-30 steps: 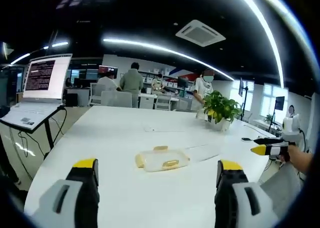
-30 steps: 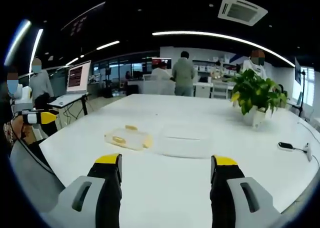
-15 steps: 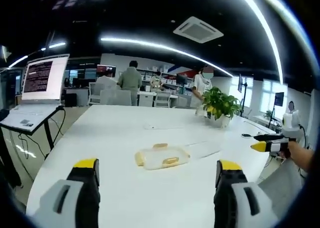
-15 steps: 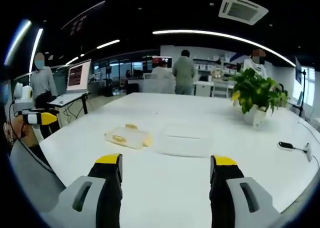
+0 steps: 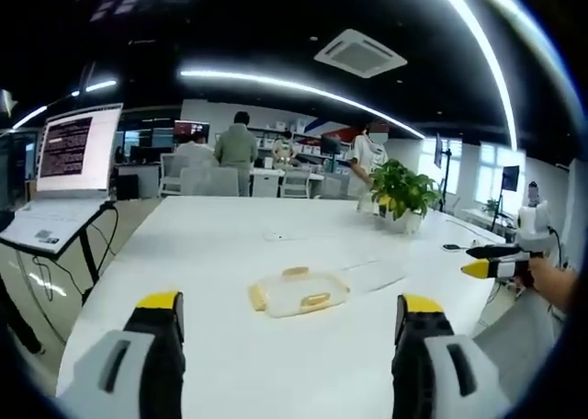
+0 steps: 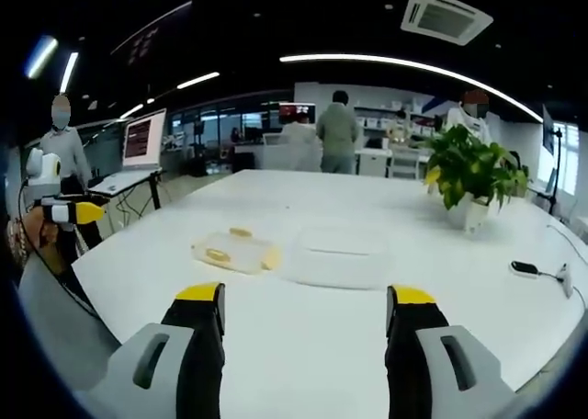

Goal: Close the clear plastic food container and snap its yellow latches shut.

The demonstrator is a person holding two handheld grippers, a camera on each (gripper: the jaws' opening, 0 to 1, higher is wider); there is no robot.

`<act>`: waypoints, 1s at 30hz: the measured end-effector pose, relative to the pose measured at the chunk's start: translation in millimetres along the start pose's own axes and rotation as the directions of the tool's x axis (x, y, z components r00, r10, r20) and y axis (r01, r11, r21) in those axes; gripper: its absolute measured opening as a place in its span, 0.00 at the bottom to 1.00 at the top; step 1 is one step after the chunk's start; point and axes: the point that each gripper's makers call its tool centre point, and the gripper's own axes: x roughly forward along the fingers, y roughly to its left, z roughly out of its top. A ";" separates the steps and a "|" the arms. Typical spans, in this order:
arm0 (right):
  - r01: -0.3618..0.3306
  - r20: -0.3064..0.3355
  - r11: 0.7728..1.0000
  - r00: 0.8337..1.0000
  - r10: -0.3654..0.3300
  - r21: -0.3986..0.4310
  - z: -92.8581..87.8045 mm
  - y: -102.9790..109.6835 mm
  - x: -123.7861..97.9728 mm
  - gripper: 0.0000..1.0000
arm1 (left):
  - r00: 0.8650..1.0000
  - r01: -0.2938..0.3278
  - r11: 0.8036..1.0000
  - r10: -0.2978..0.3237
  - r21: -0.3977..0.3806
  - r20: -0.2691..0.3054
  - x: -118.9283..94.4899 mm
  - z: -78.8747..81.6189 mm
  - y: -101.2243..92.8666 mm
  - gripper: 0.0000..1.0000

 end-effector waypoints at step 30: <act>-0.078 -0.041 0.984 0.997 0.073 -0.163 22.5 5.8 63.2 0.64 | 0.990 0.093 0.958 -0.059 0.271 -0.130 85.4 18.4 36.9 0.90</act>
